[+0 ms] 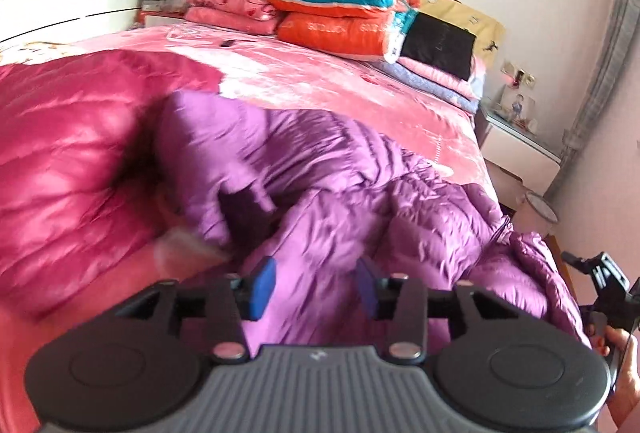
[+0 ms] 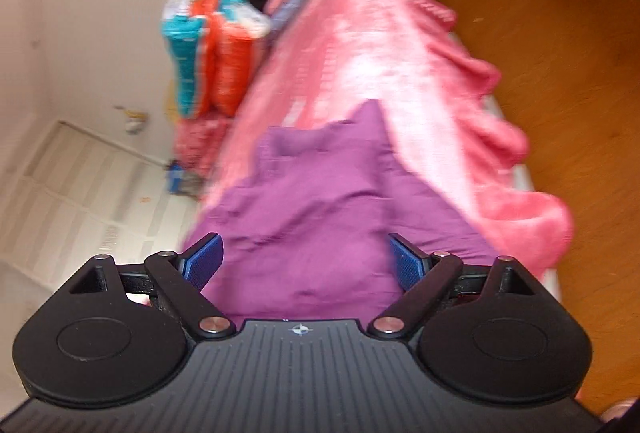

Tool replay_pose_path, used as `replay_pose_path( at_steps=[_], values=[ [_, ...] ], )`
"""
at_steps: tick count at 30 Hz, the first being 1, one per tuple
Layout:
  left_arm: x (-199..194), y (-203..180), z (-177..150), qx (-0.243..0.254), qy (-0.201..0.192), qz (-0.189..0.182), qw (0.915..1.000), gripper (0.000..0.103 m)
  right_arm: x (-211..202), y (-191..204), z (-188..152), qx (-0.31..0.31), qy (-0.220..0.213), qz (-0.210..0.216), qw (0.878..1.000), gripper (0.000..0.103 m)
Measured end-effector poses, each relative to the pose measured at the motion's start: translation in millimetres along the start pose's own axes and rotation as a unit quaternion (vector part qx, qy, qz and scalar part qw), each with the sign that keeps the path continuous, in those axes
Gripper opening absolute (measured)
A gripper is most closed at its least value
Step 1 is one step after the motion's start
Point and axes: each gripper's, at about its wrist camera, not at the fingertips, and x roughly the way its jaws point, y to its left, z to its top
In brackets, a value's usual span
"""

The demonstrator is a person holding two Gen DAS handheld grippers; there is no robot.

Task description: Fold large clothes

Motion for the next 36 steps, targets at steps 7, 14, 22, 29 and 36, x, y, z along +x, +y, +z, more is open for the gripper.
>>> replay_pose_path(
  at_steps=[7,14,22,29,36],
  values=[
    [76,-12,30,0.036,0.044,0.025,0.9981,0.061,14,24,-1,-0.069,0.011,-0.012,0.997,0.103],
    [132,-11,45,0.039,0.083,0.019,0.9956,0.067,25,19,17,-0.101,-0.023,-0.077,0.992,0.103],
    [177,-10,43,0.026,0.136,0.016,0.9903,0.067,62,19,20,-0.137,0.014,-0.083,0.987,0.103],
    [182,-17,36,0.023,0.137,-0.010,0.9902,0.027,84,6,23,-0.105,0.028,-0.066,0.992,0.103],
    [156,-24,38,0.005,0.073,-0.021,0.9971,0.005,83,32,10,-0.164,-0.005,-0.082,0.983,0.079]
  ],
)
